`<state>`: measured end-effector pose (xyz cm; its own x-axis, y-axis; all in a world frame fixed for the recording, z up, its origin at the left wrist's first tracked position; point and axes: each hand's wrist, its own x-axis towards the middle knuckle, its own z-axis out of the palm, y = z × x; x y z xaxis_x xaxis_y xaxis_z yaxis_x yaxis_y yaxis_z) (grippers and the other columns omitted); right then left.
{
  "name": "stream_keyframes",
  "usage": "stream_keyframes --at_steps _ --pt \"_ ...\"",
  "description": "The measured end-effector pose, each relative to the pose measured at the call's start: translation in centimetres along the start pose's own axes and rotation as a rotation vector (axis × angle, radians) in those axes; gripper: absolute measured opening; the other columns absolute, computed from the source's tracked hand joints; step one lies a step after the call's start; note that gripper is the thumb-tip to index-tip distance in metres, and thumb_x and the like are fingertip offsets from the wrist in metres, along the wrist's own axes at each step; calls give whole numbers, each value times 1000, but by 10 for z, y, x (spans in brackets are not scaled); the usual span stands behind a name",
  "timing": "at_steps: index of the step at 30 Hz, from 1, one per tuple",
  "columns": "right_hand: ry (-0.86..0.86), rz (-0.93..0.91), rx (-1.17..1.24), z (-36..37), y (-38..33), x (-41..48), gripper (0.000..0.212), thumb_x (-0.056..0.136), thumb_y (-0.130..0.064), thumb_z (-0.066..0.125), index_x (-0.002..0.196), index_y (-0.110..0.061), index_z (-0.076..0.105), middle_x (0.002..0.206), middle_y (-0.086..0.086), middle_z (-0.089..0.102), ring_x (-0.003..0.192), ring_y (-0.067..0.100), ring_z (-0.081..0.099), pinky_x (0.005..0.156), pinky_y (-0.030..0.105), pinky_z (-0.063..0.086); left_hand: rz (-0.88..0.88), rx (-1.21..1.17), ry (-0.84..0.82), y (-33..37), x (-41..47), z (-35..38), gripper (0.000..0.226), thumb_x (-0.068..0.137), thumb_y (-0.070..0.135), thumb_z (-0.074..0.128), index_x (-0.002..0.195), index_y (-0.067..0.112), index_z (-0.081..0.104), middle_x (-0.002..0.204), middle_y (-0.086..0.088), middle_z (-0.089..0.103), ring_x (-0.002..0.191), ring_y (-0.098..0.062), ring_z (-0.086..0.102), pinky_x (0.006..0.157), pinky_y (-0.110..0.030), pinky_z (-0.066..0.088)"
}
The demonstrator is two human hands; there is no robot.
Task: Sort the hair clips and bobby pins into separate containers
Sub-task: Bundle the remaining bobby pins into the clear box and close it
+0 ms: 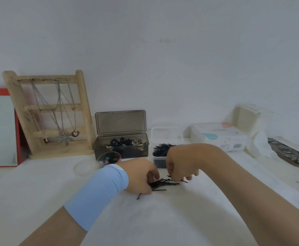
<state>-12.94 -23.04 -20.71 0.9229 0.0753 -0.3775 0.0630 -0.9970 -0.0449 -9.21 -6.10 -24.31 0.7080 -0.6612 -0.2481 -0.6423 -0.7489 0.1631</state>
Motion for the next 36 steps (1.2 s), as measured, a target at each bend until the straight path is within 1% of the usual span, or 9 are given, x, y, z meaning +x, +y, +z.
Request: stream_keyframes --at_steps 2,7,12,16,23,26,29,33,36 --pt "117 -88 62 -1 -2 6 7 80 -23 66 81 -26 72 66 -1 72 60 19 71 43 18 48 6 -55 23 -5 0 -4 50 84 29 70 131 32 55 102 21 65 77 9 53 77 -18 46" --pt "109 -101 84 4 1 16 18 80 -35 72 96 -27 74 82 4 75 61 21 73 43 17 47 -190 28 -83 -26 -9 -16 68 61 69 75 119 38 58 99 20 62 91 -8 64 90 -29 51" --pt "-15 -94 -96 15 -2 22 37 72 -27 76 108 -33 70 91 -2 75 78 21 72 69 30 58 -97 42 -52 -26 -4 -7 26 75 40 80 97 33 70 81 20 62 77 -6 63 70 -20 51" --pt "36 -147 -55 16 -5 22 33 74 -11 73 98 -33 71 86 -7 74 78 14 68 60 23 51 -63 -25 20 -31 1 -8 10 80 29 76 87 34 72 70 23 61 62 3 56 55 -14 41" --pt "40 -92 16 8 3 19 26 75 -16 75 95 -32 69 80 -1 75 50 11 67 50 18 50 -17 -77 -17 -33 -1 -6 44 82 33 63 126 37 57 106 22 57 89 -1 55 81 -19 45" --pt "-15 -2 -48 12 6 21 22 75 -17 74 97 -16 75 61 -1 70 39 8 61 61 26 59 23 -53 -28 -26 1 -2 62 72 54 68 131 41 52 102 25 51 90 -2 54 81 -21 43" --pt "18 -38 -63 15 -2 23 16 76 -14 70 90 -15 77 52 -4 63 39 8 57 51 17 51 54 -58 85 -20 8 7 58 69 56 74 123 39 61 97 22 56 89 -5 57 84 -25 49" --pt "61 -124 39 12 -12 21 18 76 -14 70 91 -19 77 62 0 69 49 12 62 50 16 48 95 -161 132 -20 12 9 50 71 40 78 118 42 60 91 24 65 81 0 62 84 -33 56" --pt "101 -122 93 6 -9 17 19 81 -15 74 99 -21 73 79 8 75 52 16 65 44 14 46 110 -244 82 -23 9 5 70 71 35 82 131 43 47 97 23 67 85 3 63 83 -26 56"
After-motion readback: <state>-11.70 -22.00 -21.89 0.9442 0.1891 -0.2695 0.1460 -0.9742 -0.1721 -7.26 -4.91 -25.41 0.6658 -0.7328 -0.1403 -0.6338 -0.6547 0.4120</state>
